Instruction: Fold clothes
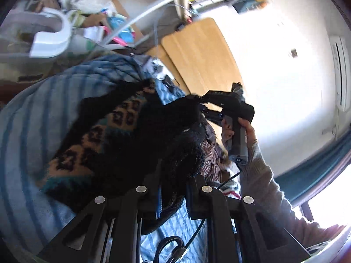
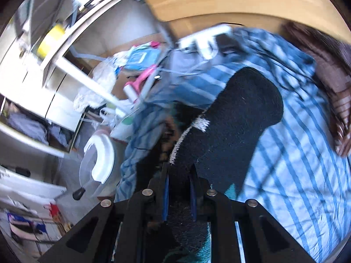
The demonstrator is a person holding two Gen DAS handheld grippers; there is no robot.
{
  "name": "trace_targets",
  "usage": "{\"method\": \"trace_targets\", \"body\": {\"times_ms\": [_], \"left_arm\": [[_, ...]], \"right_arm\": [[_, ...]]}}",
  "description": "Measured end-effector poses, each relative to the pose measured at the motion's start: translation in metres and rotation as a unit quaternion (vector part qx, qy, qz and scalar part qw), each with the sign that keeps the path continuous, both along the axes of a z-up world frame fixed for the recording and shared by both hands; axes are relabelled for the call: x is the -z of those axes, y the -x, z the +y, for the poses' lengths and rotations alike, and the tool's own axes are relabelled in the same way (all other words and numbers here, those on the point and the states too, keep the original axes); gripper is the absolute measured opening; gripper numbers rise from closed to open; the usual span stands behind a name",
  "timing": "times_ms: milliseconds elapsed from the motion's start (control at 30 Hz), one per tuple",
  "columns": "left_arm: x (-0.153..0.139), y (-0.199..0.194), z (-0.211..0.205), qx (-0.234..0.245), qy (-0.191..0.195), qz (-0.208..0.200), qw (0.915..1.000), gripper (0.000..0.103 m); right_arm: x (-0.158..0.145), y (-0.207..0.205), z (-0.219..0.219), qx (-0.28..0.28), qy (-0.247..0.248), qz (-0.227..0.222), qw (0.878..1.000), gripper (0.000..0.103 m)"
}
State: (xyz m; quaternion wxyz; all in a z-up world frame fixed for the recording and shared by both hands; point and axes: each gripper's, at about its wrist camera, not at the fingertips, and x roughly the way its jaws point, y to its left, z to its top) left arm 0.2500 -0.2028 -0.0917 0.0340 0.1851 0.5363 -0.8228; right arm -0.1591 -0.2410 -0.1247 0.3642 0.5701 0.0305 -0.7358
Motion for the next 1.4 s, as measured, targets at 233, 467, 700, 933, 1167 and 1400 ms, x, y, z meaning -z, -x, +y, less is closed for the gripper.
{"method": "trace_targets", "body": {"times_ms": [233, 467, 700, 933, 1167, 1400], "left_arm": [[0.053, -0.026, -0.016, -0.043, -0.070, -0.052, 0.9953, 0.016], [0.048, -0.014, -0.012, -0.001, -0.060, -0.042, 0.9973, 0.016], [0.032, 0.043, 0.014, 0.122, -0.085, 0.011, 0.9889, 0.016], [0.035, 0.040, 0.020, 0.134, -0.123, 0.008, 0.9834, 0.016], [0.052, -0.031, -0.004, -0.002, -0.161, -0.015, 0.9869, 0.016], [0.076, -0.060, -0.017, -0.063, -0.175, -0.052, 0.9812, 0.016]], "right_arm": [[0.052, -0.035, -0.115, -0.055, -0.099, 0.009, 0.994, 0.022], [0.056, -0.051, -0.107, -0.056, -0.105, 0.046, 0.992, 0.019], [0.004, -0.018, 0.021, 0.101, -0.178, 0.098, 0.974, 0.016], [0.012, 0.007, 0.062, 0.168, -0.271, 0.085, 0.944, 0.016], [0.044, -0.030, -0.078, 0.055, -0.258, 0.110, 0.958, 0.016], [0.080, -0.070, -0.154, -0.071, -0.182, 0.021, 0.980, 0.052]]}}
